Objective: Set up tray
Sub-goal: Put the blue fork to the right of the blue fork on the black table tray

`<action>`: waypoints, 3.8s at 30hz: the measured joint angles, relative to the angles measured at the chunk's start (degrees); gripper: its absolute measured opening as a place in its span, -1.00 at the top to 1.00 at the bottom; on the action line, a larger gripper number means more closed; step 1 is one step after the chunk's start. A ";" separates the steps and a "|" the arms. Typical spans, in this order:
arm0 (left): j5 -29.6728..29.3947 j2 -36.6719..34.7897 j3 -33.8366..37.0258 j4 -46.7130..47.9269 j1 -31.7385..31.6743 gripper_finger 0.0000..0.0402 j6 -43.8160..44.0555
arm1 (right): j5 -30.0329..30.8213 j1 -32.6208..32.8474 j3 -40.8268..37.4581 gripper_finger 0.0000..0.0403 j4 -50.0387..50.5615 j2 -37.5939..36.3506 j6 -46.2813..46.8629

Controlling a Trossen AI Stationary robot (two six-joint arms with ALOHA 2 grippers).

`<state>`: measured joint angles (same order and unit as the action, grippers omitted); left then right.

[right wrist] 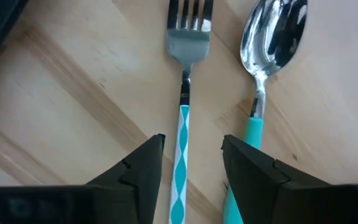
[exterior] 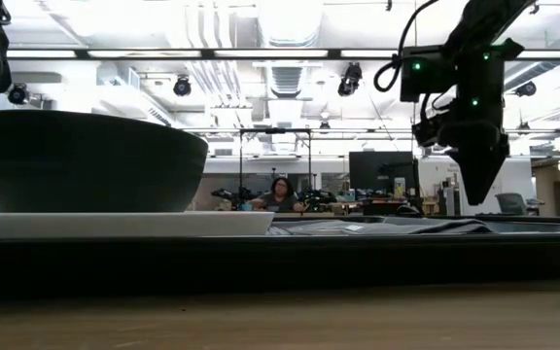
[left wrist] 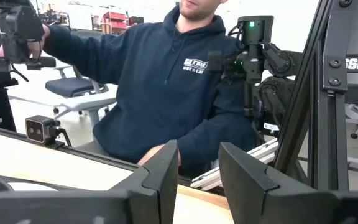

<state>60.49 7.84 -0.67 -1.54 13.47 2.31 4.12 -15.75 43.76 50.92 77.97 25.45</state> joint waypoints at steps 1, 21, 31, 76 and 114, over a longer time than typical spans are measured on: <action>0.02 0.00 0.00 0.02 0.00 0.51 0.00 | -0.41 -0.07 -0.26 0.23 -0.53 0.00 0.03; 0.02 0.00 0.00 0.00 0.00 0.51 0.00 | -5.87 -3.41 -6.51 0.32 -10.75 6.26 -3.13; 0.01 -0.02 0.00 0.01 0.00 0.51 -0.01 | -6.10 -3.39 -4.18 0.51 -9.99 9.41 -5.69; 0.02 -0.01 0.00 0.01 -0.02 0.51 -0.01 | -5.72 -3.39 -3.50 0.93 -10.83 8.79 3.18; 0.01 -0.02 0.00 0.02 -0.01 0.51 0.00 | -3.89 6.69 10.71 0.94 -2.84 10.12 40.07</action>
<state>60.50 7.81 -0.67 -1.52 13.47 2.31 0.22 -9.06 54.47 48.08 88.10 65.53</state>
